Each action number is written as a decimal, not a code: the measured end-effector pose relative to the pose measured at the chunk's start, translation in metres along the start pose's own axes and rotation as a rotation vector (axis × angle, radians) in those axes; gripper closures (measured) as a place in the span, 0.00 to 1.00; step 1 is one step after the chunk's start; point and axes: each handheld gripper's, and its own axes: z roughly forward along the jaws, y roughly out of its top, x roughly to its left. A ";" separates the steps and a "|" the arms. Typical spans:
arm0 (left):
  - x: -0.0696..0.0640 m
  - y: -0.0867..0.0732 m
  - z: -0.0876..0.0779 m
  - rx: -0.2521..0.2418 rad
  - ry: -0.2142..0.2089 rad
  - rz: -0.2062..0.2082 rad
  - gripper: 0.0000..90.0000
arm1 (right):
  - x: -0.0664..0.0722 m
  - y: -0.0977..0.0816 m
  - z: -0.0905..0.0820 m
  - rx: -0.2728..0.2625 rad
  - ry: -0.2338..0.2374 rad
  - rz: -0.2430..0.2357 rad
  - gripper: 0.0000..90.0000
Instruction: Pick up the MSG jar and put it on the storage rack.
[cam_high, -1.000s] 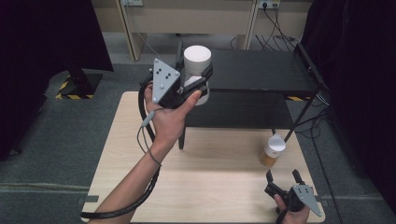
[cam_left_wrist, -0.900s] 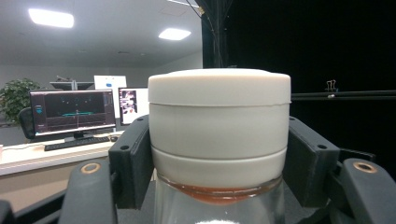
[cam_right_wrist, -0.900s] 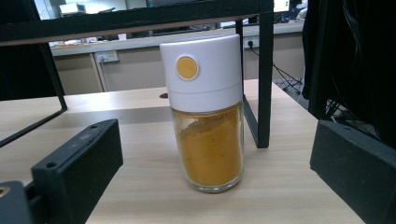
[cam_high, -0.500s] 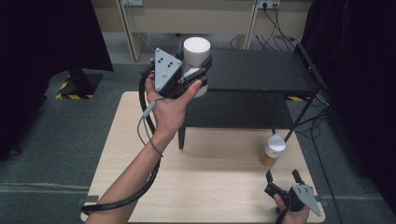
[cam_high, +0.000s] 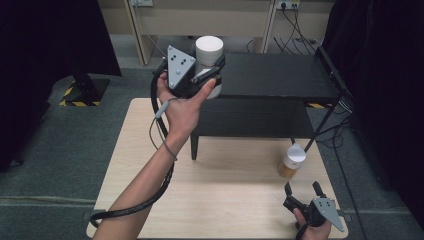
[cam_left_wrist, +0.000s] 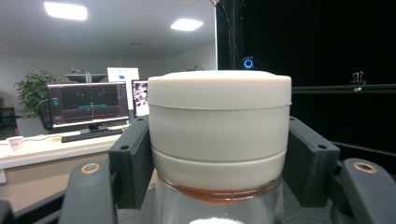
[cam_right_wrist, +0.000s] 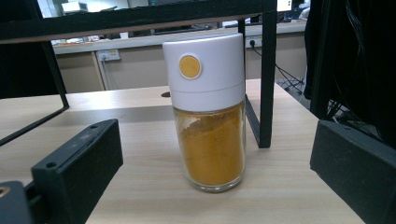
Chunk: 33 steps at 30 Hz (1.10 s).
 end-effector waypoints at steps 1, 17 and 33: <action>0.000 0.000 0.001 0.001 0.002 0.002 0.38 | 0.000 0.000 0.000 0.000 0.000 0.000 0.03; 0.004 -0.007 0.019 0.021 0.030 0.003 0.38 | -0.001 0.000 0.000 -0.001 0.007 -0.002 0.03; 0.009 -0.012 0.017 -0.010 0.027 -0.023 0.21 | 0.000 0.000 0.000 -0.001 0.008 -0.012 0.03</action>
